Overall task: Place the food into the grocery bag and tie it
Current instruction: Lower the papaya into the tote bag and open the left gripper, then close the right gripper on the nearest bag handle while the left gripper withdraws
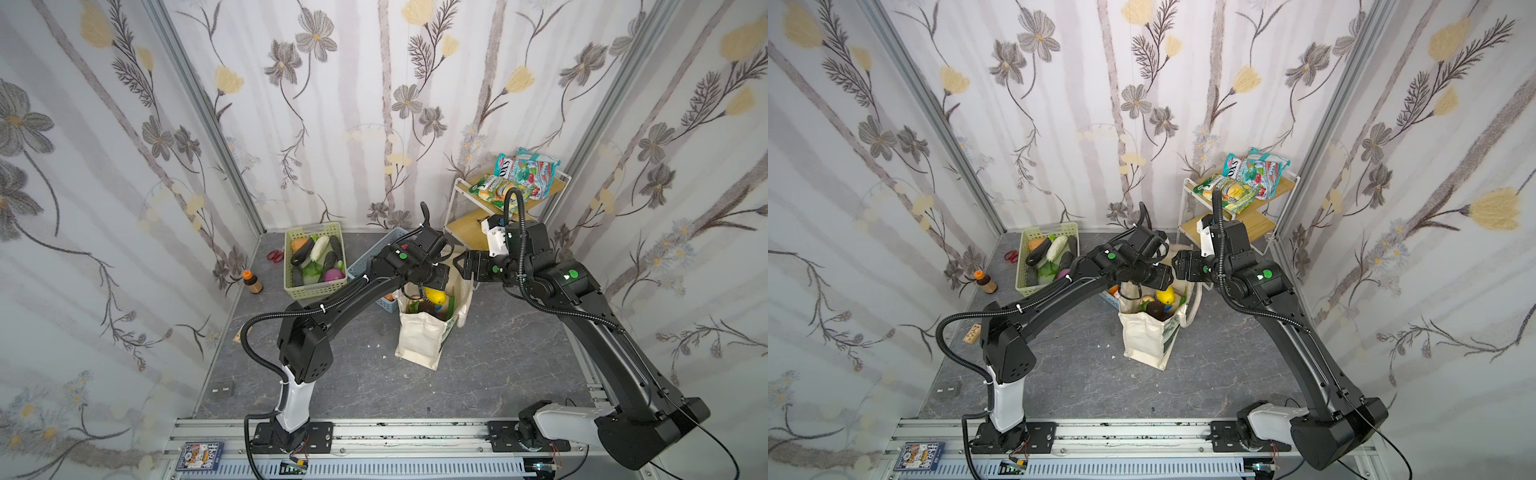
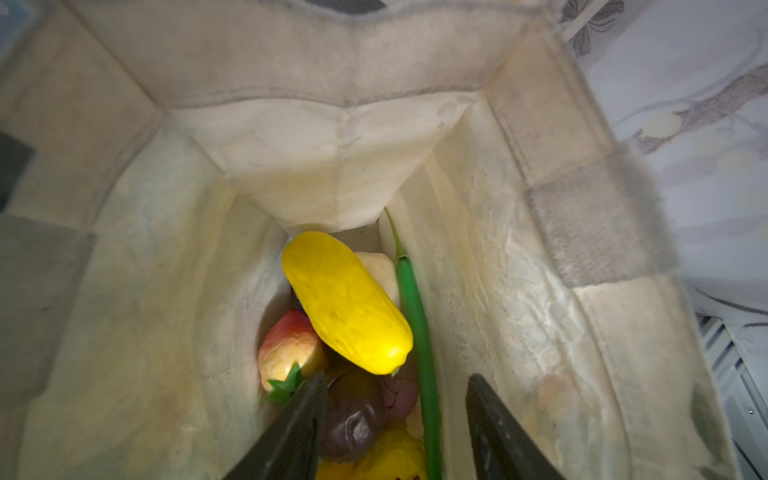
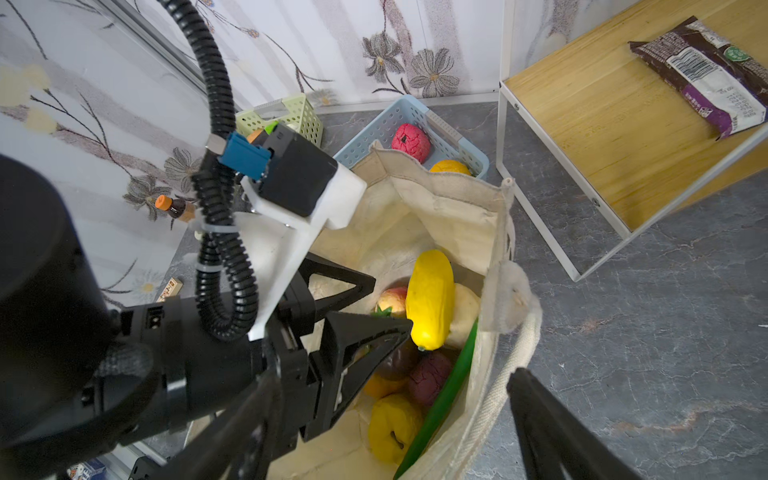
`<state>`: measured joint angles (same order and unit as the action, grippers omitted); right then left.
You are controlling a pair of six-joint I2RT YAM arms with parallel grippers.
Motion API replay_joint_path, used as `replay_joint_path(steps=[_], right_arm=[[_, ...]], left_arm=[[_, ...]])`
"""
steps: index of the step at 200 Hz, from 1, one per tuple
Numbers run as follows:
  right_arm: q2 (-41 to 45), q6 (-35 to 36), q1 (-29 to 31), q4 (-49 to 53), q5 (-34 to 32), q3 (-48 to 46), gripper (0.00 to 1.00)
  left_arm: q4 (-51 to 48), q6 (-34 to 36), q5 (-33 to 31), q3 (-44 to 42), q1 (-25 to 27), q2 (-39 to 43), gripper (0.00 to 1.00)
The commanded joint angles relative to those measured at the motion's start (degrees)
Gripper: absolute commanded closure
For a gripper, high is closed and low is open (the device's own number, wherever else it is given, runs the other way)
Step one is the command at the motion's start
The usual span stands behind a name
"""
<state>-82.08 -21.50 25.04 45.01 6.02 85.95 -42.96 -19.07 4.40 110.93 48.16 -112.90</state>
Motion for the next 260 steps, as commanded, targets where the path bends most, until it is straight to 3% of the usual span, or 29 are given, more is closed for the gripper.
replay_joint_path(steps=[1, 70, 108, 163, 203, 260], right_arm=[[0.28, 0.16, -0.16, -0.44, -0.49, -0.14, 0.15], [1.46, -1.68, -1.00, -0.32, -2.22, -2.78, 0.15], [3.54, -3.31, -2.00, -1.69, -2.69, -6.83, 0.17], [6.71, -4.87, -3.28, -4.67, -2.12, -11.08, 0.26], [7.94, -5.56, -3.51, -6.11, -2.08, -13.84, 0.26], [11.33, -6.79, -5.12, -6.48, -2.08, -18.53, 0.34]], left_arm=[[-1.20, 0.79, -2.02, -0.97, 0.16, -0.73, 0.43], [-5.08, 1.77, -4.31, 2.11, 1.05, -1.96, 0.35], [-7.37, 0.23, -5.06, 8.65, 0.68, 0.10, 0.30], [-7.74, -4.19, -4.95, 9.08, -4.50, 5.16, 0.24], [-5.64, -5.36, -2.19, 2.13, -10.84, 9.91, 0.23], [5.41, -12.29, 9.00, -21.27, -19.23, 19.60, 0.32]])
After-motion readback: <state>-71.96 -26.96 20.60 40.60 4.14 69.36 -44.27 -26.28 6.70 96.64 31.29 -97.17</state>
